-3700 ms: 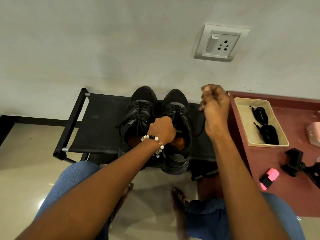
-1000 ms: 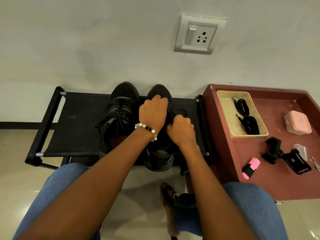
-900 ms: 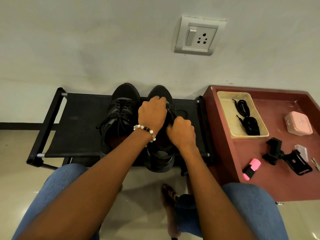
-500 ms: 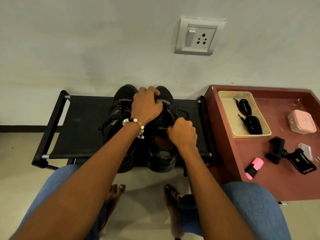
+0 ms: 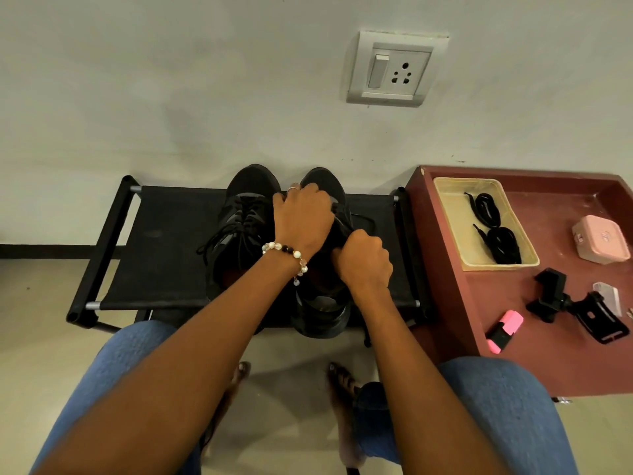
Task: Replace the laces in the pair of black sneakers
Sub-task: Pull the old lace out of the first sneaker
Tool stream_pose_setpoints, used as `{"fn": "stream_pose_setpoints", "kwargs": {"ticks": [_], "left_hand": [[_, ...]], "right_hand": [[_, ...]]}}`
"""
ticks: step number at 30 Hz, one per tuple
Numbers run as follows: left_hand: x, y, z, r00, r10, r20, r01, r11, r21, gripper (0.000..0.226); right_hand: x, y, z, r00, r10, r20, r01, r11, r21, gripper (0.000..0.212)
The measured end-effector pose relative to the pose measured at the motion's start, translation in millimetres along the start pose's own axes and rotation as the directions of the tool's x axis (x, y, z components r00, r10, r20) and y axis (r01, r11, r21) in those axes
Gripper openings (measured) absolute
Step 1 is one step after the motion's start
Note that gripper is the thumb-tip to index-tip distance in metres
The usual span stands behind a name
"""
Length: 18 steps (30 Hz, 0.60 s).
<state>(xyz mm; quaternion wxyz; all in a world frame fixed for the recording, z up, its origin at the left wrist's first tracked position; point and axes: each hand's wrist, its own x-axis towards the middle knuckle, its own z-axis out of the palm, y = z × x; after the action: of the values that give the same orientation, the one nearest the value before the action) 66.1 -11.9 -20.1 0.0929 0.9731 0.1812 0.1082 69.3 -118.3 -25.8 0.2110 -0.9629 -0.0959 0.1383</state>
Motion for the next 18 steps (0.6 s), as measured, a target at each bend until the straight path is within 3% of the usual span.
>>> {"fn": "stream_pose_setpoints", "kwargs": {"ticks": [2, 3, 6, 7, 8, 9, 11, 13, 14, 18], "left_hand": [[7.8, -12.2, -2.0, 0.992, -0.126, 0.023, 0.127, 0.953, -0.277, 0.029], [12.0, -18.4, -4.9, 0.974, -0.220, 0.055, 0.221, 0.866, -0.449, 0.034], [22.8, -35.6, -17.1, 0.836, -0.526, 0.158, 0.391, 0.368, -0.844, 0.029], [23.9, -38.6, -20.7, 0.800, -0.565, 0.200, 0.390, 0.236, -0.890, 0.024], [23.4, -39.8, -22.8, 0.789, -0.576, 0.216, 0.388, 0.194, -0.901, 0.019], [22.9, -40.6, -23.1, 0.799, -0.570, 0.190, 0.386, 0.245, -0.889, 0.015], [20.1, -40.7, -22.0, 0.875, -0.480, 0.059, 0.330, 0.503, -0.799, 0.014], [16.5, -35.4, -18.7, 0.971, -0.236, -0.035, 0.171, 0.792, -0.586, 0.030], [15.9, -31.3, -15.4, 0.993, -0.114, -0.008, 0.098, 0.884, -0.458, 0.034], [9.3, -13.6, -2.4, 0.973, 0.096, 0.208, -0.064, 0.986, -0.155, 0.034]], "right_hand": [[0.3, -0.1, -0.5, 1.000, 0.002, -0.001, -0.002, 1.000, 0.009, 0.018], [0.6, -0.3, -0.5, 1.000, 0.005, 0.000, -0.005, 1.000, 0.010, 0.017], [1.0, -0.5, -0.3, 1.000, 0.017, 0.007, -0.017, 1.000, 0.009, 0.017], [1.2, -0.4, -0.2, 1.000, 0.018, 0.006, -0.018, 1.000, 0.009, 0.017], [1.3, -0.1, -0.1, 1.000, 0.020, 0.005, -0.020, 1.000, 0.008, 0.017], [1.5, -0.3, 0.2, 1.000, 0.022, 0.005, -0.022, 1.000, 0.009, 0.017], [1.9, -1.0, 0.5, 1.000, 0.020, 0.005, -0.020, 1.000, 0.009, 0.017], [1.5, -2.1, 0.1, 1.000, 0.016, 0.005, -0.016, 1.000, 0.002, 0.018], [1.0, -2.6, 0.0, 1.000, 0.015, 0.005, -0.015, 1.000, -0.003, 0.021], [-0.3, -1.7, -0.5, 1.000, 0.012, 0.003, -0.012, 1.000, -0.017, 0.022]]}}
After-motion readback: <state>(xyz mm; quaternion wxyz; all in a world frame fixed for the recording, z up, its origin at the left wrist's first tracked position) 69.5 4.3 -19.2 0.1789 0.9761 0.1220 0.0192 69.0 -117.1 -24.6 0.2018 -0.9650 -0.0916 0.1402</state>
